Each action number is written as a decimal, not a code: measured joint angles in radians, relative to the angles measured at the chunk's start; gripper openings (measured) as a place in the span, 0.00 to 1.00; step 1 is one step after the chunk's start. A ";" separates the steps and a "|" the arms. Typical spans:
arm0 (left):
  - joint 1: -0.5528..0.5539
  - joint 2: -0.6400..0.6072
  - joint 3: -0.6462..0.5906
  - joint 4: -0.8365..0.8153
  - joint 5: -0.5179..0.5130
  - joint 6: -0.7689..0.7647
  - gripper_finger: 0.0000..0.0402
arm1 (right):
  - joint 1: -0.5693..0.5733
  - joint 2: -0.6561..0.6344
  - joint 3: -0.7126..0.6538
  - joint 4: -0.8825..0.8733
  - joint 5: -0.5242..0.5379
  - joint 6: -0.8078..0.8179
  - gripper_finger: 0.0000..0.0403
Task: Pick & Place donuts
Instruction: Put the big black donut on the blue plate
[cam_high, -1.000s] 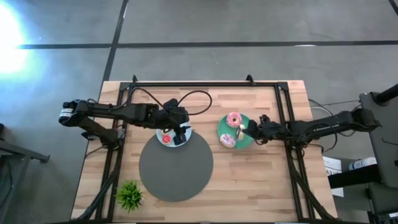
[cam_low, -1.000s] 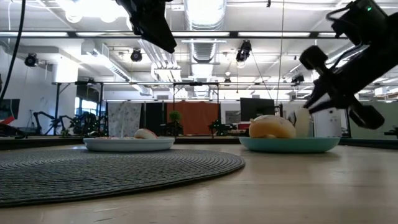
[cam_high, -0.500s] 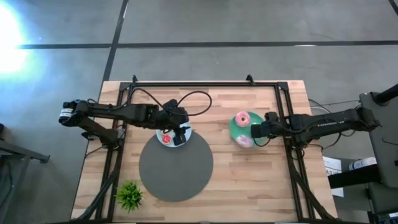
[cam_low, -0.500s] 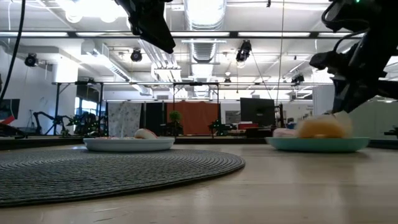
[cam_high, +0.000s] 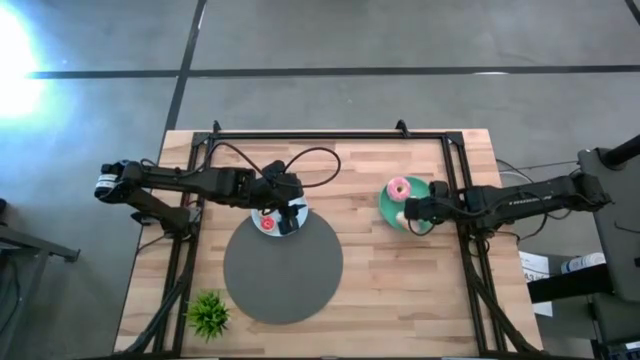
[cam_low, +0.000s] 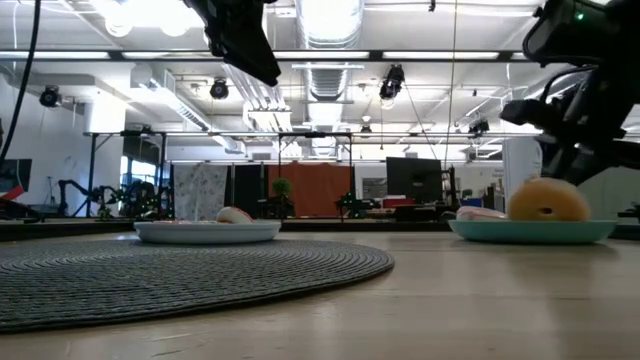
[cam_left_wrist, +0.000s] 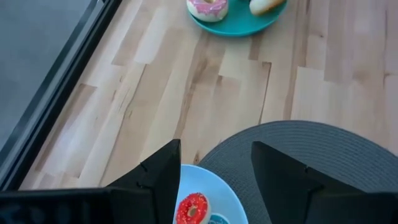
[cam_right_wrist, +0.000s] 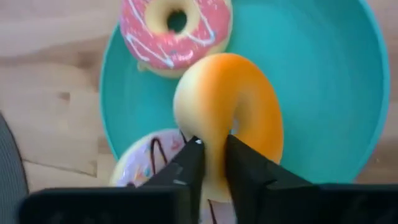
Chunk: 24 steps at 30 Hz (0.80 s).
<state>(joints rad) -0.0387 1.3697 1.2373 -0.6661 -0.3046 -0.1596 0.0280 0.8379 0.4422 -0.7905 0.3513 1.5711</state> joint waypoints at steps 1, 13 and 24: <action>0.000 0.000 0.000 -0.002 0.000 0.000 0.43 | 0.000 0.000 0.004 0.000 0.016 0.000 0.07; 0.000 0.000 0.000 -0.010 0.000 0.006 0.43 | 0.000 -0.068 -0.014 0.156 0.253 0.155 0.02; 0.000 0.000 0.000 -0.059 -0.001 0.006 0.43 | 0.079 -0.164 -0.209 0.320 0.388 0.499 0.04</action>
<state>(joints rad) -0.0383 1.3697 1.2373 -0.7249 -0.3052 -0.1535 0.1074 0.6738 0.2328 -0.4701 0.7395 2.0697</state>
